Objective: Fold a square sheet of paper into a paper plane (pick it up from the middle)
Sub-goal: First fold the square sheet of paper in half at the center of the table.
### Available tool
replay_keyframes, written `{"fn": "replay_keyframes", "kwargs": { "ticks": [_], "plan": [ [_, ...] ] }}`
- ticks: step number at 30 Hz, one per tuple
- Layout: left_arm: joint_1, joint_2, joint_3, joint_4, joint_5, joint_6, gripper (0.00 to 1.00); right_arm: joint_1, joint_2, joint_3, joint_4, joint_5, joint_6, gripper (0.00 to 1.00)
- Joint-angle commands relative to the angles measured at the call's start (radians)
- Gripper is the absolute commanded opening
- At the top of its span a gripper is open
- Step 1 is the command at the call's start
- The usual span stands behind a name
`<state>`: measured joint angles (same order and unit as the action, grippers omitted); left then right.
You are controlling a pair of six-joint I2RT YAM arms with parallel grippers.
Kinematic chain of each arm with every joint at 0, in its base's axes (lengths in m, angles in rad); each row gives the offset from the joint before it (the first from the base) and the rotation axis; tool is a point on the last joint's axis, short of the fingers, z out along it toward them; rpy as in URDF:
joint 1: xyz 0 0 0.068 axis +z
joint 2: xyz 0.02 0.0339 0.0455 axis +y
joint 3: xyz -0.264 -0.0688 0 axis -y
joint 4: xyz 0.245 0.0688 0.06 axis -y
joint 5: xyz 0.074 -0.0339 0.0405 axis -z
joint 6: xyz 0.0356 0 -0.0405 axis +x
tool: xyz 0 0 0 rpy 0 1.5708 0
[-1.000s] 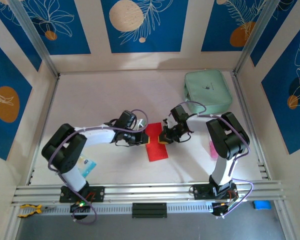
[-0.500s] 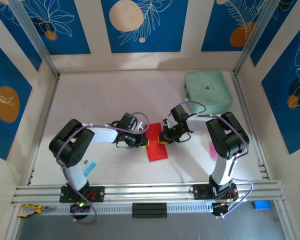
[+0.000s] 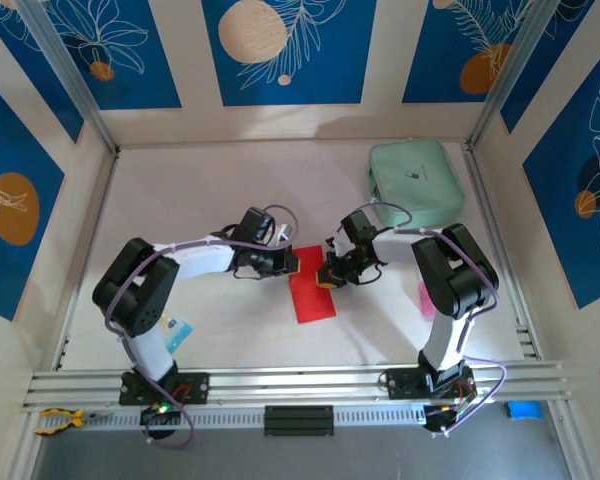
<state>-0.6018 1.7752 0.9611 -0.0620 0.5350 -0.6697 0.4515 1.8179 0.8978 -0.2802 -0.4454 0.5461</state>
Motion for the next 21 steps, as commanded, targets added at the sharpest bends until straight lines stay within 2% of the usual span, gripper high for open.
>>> {"fn": "replay_keyframes", "kwargs": {
  "ticks": [1, 10, 21],
  "plan": [
    [0.013, 0.065, 0.002, -0.006, 0.031, 0.032, 0.00, 0.002, 0.037, -0.009, -0.062, 0.056, -0.011, 0.00],
    [0.027, 0.114, -0.048, 0.005, -0.005, 0.037, 0.00, 0.001, 0.032, -0.016, -0.063, 0.058, -0.008, 0.00],
    [0.032, 0.072, 0.040, -0.014, 0.035, 0.035, 0.00, 0.001, 0.034, -0.014, -0.063, 0.056, -0.008, 0.00]
  ]
}}
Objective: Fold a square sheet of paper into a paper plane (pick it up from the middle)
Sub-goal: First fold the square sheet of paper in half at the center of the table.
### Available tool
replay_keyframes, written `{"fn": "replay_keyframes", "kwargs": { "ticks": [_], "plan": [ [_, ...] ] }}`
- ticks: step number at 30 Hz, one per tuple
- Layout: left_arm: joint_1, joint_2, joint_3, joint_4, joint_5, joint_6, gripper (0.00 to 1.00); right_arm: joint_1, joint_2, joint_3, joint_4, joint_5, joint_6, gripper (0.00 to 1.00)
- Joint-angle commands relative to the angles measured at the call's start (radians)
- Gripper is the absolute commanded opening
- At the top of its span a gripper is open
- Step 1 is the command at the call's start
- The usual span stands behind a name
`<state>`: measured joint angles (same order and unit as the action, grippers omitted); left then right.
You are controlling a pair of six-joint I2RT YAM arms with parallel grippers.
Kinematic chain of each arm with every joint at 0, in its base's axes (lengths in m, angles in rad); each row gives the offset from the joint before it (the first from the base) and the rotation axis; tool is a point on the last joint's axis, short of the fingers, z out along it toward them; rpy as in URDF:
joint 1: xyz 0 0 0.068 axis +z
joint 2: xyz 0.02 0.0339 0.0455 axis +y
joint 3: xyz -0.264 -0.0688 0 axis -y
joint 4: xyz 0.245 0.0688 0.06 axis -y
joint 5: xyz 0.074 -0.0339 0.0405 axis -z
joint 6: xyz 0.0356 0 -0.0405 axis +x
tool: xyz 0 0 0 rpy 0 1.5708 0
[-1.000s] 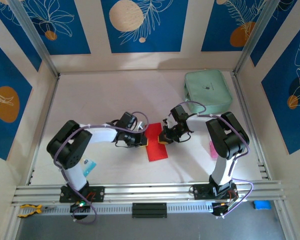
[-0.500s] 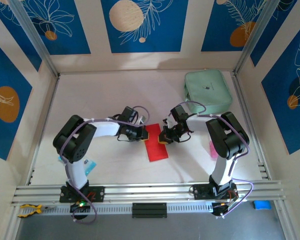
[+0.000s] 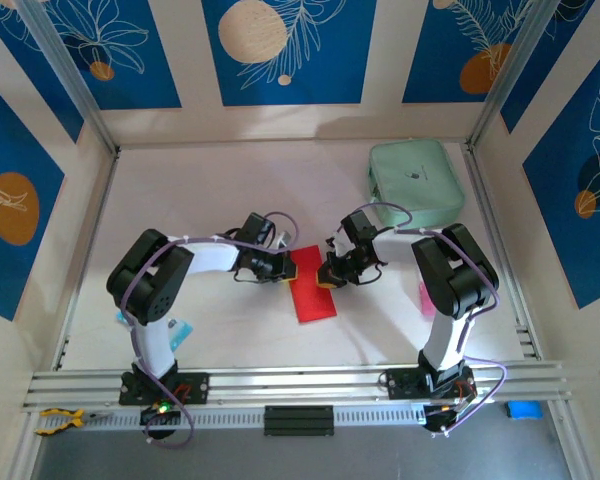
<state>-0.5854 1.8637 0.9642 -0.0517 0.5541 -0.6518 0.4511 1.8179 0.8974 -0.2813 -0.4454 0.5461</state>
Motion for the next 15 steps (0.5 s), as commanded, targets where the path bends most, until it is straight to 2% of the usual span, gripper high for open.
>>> {"fn": "replay_keyframes", "kwargs": {
  "ticks": [1, 7, 15],
  "plan": [
    [0.020, -0.013, 0.036, -0.016, 0.014, 0.017, 0.00, 0.002, 0.032, -0.015, -0.062, 0.055, -0.009, 0.00],
    [0.045, 0.032, 0.042, 0.007, 0.032, 0.018, 0.00, 0.004, 0.029, -0.021, -0.056, 0.056, -0.006, 0.00],
    [0.069, 0.091, 0.040, -0.008, -0.022, 0.007, 0.00, 0.003, 0.025, -0.026, -0.059, 0.056, -0.006, 0.00]
  ]
}}
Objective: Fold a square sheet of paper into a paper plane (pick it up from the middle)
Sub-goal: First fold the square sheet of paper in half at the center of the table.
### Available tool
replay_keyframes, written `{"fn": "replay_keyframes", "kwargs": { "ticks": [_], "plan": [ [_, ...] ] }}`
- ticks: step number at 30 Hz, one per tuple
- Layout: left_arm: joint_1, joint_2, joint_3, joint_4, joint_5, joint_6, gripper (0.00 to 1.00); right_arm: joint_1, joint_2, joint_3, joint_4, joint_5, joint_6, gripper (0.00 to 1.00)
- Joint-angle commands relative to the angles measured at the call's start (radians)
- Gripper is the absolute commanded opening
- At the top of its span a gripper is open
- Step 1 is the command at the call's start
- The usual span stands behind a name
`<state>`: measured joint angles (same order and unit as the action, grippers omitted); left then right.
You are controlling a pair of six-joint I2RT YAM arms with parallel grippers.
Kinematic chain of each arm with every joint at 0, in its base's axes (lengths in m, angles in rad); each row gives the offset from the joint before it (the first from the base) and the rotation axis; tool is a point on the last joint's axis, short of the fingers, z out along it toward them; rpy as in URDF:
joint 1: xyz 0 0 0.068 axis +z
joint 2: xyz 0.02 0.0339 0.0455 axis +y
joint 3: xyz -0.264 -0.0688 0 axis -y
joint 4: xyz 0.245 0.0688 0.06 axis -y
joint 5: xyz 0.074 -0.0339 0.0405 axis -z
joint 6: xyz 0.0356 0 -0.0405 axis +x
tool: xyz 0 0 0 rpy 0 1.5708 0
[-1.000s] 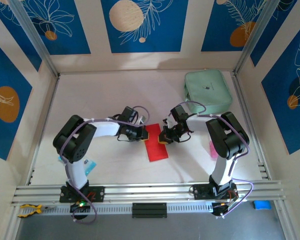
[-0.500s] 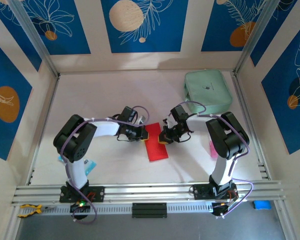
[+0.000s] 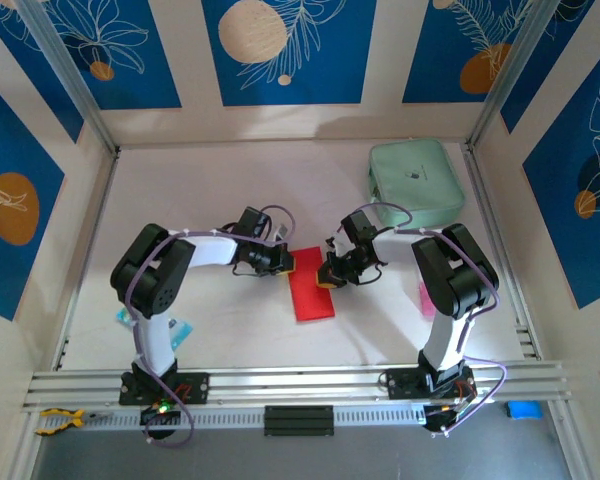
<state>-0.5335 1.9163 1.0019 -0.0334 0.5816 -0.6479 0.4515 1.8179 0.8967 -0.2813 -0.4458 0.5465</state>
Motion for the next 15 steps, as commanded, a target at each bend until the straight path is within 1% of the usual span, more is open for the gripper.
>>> {"fn": "replay_keyframes", "kwargs": {
  "ticks": [1, 6, 11, 15],
  "plan": [
    [0.019, 0.035, 0.000, -0.028, -0.057, -0.002, 0.00, 0.003, 0.024, -0.027, -0.059, 0.057, -0.006, 0.00],
    [0.025, 0.009, 0.016, -0.047, -0.060, -0.015, 0.00, 0.003, 0.024, -0.027, -0.061, 0.056, -0.007, 0.00],
    [0.023, -0.047, 0.022, -0.047, -0.022, -0.008, 0.00, 0.001, 0.022, -0.029, -0.058, 0.056, -0.008, 0.00],
    [0.023, -0.052, 0.049, -0.054, 0.011, 0.014, 0.00, -0.001, 0.022, -0.031, -0.056, 0.055, -0.010, 0.00]
  ]
}}
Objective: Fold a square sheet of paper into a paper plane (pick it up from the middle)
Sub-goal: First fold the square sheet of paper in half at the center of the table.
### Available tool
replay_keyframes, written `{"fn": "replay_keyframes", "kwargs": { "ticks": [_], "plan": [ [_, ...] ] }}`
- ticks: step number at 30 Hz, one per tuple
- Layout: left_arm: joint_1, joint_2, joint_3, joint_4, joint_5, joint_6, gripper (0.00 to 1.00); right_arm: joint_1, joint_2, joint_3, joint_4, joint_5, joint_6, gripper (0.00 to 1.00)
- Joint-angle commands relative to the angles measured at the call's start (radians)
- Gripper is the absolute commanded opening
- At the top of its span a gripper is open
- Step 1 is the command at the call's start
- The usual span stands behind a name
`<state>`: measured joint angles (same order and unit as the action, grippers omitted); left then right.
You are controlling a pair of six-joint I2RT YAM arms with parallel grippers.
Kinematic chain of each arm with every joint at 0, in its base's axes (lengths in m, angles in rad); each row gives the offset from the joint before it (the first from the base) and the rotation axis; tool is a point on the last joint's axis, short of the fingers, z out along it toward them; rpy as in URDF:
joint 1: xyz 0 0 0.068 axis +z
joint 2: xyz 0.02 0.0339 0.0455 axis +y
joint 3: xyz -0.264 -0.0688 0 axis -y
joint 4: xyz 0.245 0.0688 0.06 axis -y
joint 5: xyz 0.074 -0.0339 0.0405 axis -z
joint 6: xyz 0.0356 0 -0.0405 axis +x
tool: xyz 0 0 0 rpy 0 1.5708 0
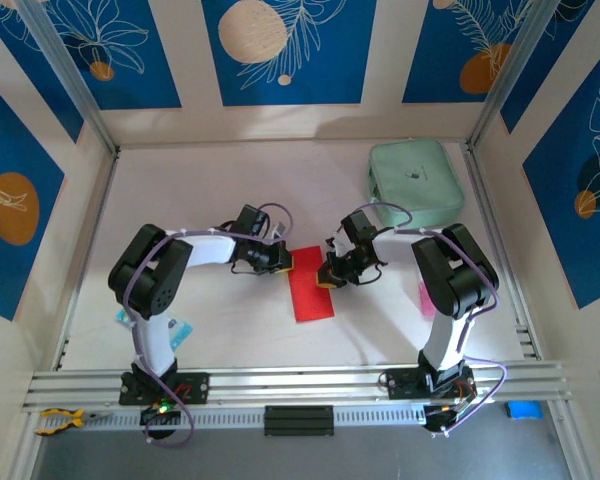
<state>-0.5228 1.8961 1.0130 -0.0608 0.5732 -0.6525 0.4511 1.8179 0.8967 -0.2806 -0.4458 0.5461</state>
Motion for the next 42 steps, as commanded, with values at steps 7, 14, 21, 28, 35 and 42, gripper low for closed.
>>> {"fn": "replay_keyframes", "kwargs": {
  "ticks": [7, 14, 21, 28, 35, 42],
  "plan": [
    [0.012, 0.045, 0.085, -0.024, 0.030, 0.022, 0.00, -0.003, 0.021, -0.034, -0.054, 0.051, -0.009, 0.00],
    [0.032, 0.106, 0.080, -0.030, -0.027, 0.031, 0.00, -0.006, 0.015, -0.043, -0.052, 0.050, -0.009, 0.00],
    [0.058, 0.110, 0.084, -0.037, -0.077, 0.012, 0.00, -0.015, 0.003, -0.058, -0.046, 0.042, -0.009, 0.00],
    [0.078, 0.101, 0.100, -0.055, -0.118, -0.028, 0.00, -0.018, 0.002, -0.067, -0.043, 0.038, -0.012, 0.00],
    [0.093, 0.107, 0.147, -0.087, -0.137, -0.035, 0.00, -0.020, -0.003, -0.071, -0.042, 0.033, -0.014, 0.00],
    [0.099, 0.133, 0.164, -0.134, -0.181, -0.031, 0.00, -0.022, -0.011, -0.076, -0.040, 0.033, -0.014, 0.00]
  ]
}}
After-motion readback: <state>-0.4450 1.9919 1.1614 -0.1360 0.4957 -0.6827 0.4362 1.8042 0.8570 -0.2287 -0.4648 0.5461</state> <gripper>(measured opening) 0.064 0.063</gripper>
